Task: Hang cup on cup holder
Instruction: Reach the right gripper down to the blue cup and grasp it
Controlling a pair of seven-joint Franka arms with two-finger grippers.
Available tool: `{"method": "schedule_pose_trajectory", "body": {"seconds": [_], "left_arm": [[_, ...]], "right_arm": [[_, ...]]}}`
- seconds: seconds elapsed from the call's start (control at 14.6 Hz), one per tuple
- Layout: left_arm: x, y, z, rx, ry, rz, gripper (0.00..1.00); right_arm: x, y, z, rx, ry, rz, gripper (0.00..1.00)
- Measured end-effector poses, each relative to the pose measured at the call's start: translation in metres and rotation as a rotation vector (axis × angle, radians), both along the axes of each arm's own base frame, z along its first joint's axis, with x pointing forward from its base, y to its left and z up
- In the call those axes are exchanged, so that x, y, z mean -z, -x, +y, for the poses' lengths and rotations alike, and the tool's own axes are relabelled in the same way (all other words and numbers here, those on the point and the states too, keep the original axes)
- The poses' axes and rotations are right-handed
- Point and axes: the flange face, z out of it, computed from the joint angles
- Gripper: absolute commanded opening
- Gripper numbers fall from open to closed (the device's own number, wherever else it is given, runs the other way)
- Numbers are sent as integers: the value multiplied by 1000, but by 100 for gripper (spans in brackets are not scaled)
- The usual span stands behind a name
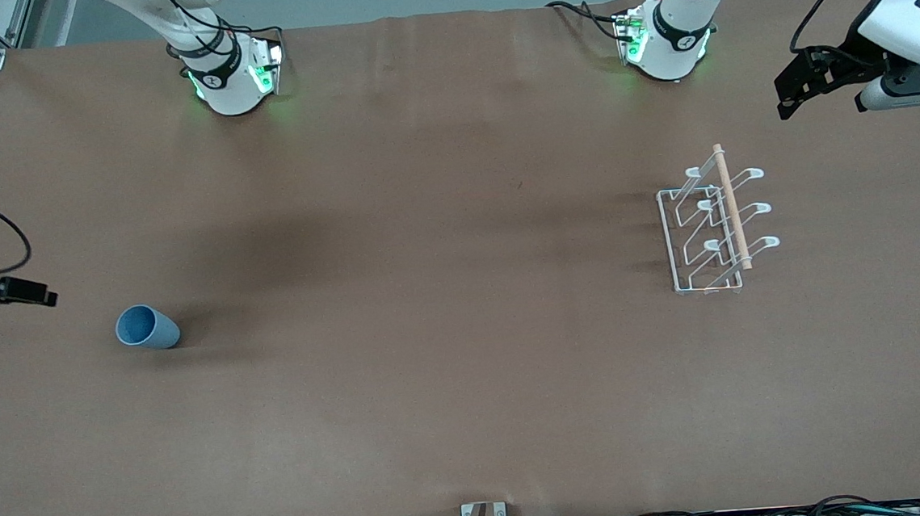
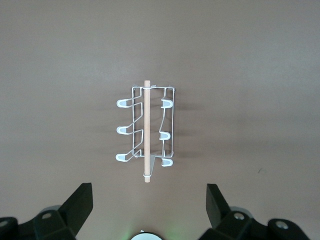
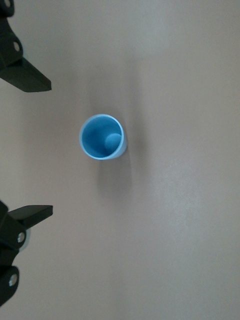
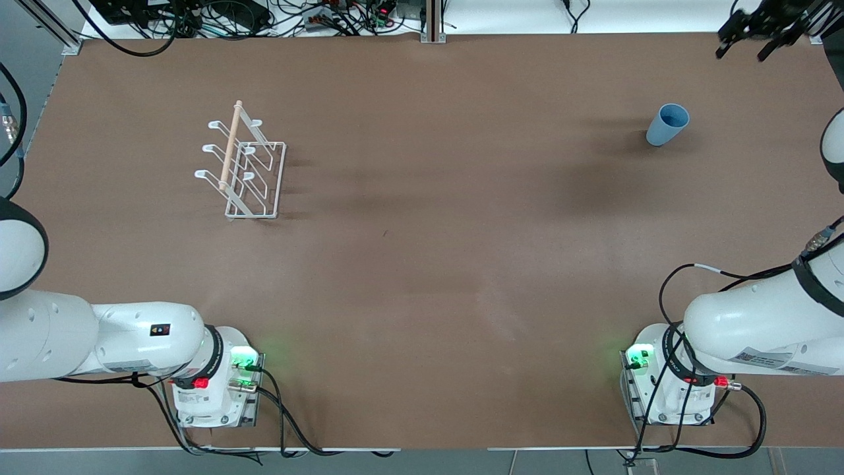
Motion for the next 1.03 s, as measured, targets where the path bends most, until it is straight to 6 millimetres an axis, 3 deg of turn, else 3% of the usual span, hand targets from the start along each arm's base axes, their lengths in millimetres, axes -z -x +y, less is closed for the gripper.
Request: {"method": "schedule_pose_trajectory", "body": {"seconds": [0.34,0.75,0.89,1.03], "left_arm": [[0,0,0,0,0,0,100],[0,0,0,0,1,-1,100],[0,0,0,0,1,-1,100],[0,0,0,0,1,-1,100]], "right_arm": [[96,8,0,-2,4,-6,93],[163,10,1,-5,8,12,85],[180,9,1,-7,7,21,73],[192,10,3,-10,4,34,44]]}}
